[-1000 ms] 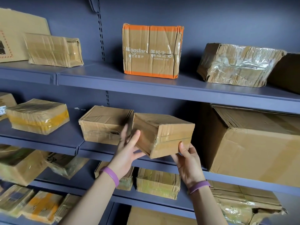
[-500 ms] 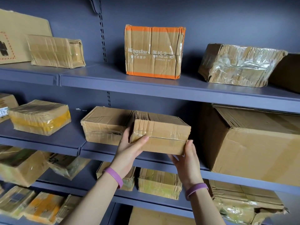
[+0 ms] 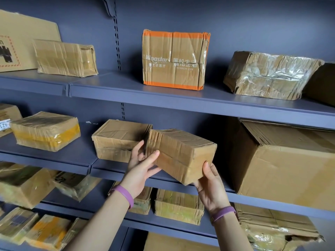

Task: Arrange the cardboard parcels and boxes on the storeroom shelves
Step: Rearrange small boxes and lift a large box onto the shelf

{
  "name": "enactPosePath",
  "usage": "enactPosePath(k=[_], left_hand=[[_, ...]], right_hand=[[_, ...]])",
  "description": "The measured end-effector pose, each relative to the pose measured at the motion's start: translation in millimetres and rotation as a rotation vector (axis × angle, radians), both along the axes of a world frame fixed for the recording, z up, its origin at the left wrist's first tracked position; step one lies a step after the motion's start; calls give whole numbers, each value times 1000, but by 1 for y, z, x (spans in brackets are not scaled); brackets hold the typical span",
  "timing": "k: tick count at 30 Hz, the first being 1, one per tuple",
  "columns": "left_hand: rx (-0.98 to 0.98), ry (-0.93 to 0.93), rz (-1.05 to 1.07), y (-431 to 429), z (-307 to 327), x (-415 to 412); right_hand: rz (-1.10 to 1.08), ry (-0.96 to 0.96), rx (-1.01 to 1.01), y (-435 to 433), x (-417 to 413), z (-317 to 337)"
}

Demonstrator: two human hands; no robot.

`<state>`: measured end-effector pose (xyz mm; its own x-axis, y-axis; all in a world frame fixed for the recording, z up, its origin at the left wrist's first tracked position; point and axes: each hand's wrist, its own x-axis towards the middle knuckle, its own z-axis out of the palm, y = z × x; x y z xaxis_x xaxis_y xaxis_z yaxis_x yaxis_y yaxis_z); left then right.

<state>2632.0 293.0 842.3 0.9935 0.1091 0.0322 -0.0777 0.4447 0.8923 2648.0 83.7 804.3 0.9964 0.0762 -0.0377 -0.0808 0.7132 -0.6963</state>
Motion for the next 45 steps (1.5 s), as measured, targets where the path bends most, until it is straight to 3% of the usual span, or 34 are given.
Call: enactPosePath(k=[5,12,19,24,29,32,36,45], left_hand=[[183,-79,-123,-9,5,-9],[283,-59,-202,-23,4,-9],[38,20,-187,-7,3,-2],[-26,77,-208,-1,0,-6],[-56,119,-259,-4,7,-5],[-71,132,-151,-6,10,3],[74,92,68,-2,14,13],[391,258,-93,-1,32,10]], right_hand=[[-44,-80,-49,5,3,-4],[-96,-157,-215,12,0,1],[-112,-92,-350,5,-3,6],[-147,-18,-297,0,5,4],[-133,-81,-284,-6,9,2],[-205,-110,-309,-8,11,2],[-268,-131,-342,-10,11,1],[-282,-205,-448,-8,7,0]])
